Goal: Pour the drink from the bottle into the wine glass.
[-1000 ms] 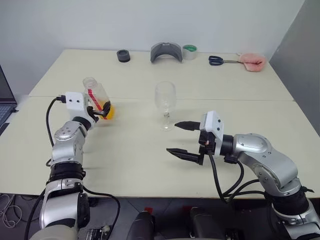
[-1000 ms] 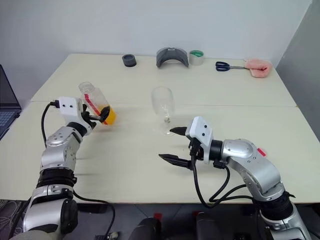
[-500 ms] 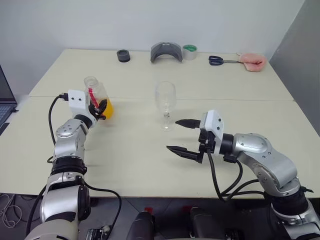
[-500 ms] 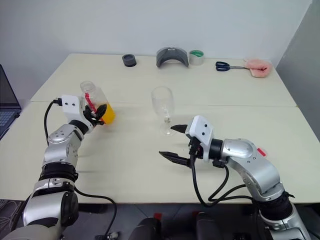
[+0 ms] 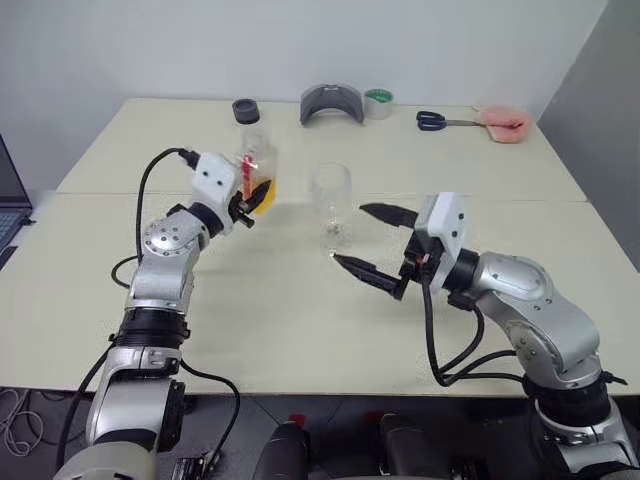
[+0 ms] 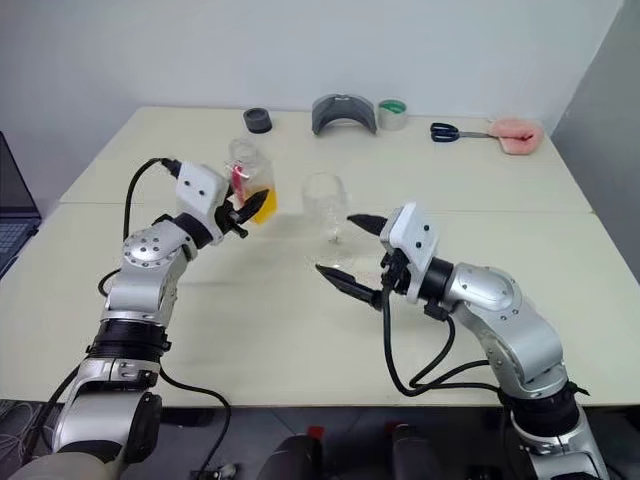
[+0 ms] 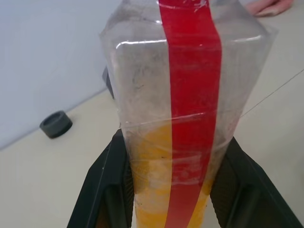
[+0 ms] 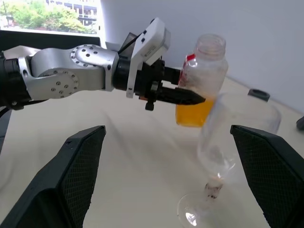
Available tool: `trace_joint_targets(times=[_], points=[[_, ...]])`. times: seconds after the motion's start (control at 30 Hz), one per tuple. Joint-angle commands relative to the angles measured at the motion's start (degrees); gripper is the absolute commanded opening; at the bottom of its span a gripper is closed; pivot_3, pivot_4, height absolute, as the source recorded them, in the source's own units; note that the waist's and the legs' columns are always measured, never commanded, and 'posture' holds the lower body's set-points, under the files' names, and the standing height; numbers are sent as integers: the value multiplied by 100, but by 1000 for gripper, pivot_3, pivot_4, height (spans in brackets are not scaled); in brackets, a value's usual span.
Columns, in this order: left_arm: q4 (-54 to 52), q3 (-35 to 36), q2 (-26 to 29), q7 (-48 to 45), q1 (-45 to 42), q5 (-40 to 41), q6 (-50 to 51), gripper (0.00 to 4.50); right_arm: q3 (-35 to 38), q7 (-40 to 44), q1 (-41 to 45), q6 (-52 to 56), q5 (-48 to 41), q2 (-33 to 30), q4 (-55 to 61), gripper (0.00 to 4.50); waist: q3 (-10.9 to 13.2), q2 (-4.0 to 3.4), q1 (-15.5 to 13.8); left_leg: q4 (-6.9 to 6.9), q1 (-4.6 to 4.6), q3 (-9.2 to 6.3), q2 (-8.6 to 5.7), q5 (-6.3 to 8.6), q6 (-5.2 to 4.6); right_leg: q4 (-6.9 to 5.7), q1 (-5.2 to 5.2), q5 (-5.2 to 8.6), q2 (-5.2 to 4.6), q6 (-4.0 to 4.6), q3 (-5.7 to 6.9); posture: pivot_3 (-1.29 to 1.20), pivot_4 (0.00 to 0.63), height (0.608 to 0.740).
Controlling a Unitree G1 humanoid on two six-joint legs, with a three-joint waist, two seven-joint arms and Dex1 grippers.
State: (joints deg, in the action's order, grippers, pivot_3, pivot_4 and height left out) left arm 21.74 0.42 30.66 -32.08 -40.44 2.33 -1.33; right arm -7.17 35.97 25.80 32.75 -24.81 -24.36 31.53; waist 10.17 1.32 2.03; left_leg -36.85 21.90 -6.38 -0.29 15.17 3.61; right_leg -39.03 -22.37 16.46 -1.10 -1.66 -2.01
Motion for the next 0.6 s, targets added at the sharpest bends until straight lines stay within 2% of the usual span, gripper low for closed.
trace_joint_targets(times=[0.03, 0.4, 0.6], points=[[-14, -141, 195, 77, -428, -440, -627, 1699, 154, -88, 130, -149, 11, 42, -32, 4500, 0, 0, -11, 0, 0, 0, -1, 0, 0, 1, 0, 0, 0, 0, 0, 0, 150, 740], [1090, -852, 458, 965, -1245, -1999, -2374, 1699, 176, -404, 154, -338, 381, 109, -450, 4500, 0, 0, -15, 0, 1, 3, -5, 0, -1, 0, -1, 0, -3, 0, -1, 0, 150, 740], [1774, -1082, 529, 1526, -1665, -2597, -3033, 1699, 381, -216, -35, -572, 222, 81, -486, 4500, 1, 1, -15, 0, 5, 2, -6, 0, -1, 1, -2, 0, -3, -1, 1, 0, 150, 740]])
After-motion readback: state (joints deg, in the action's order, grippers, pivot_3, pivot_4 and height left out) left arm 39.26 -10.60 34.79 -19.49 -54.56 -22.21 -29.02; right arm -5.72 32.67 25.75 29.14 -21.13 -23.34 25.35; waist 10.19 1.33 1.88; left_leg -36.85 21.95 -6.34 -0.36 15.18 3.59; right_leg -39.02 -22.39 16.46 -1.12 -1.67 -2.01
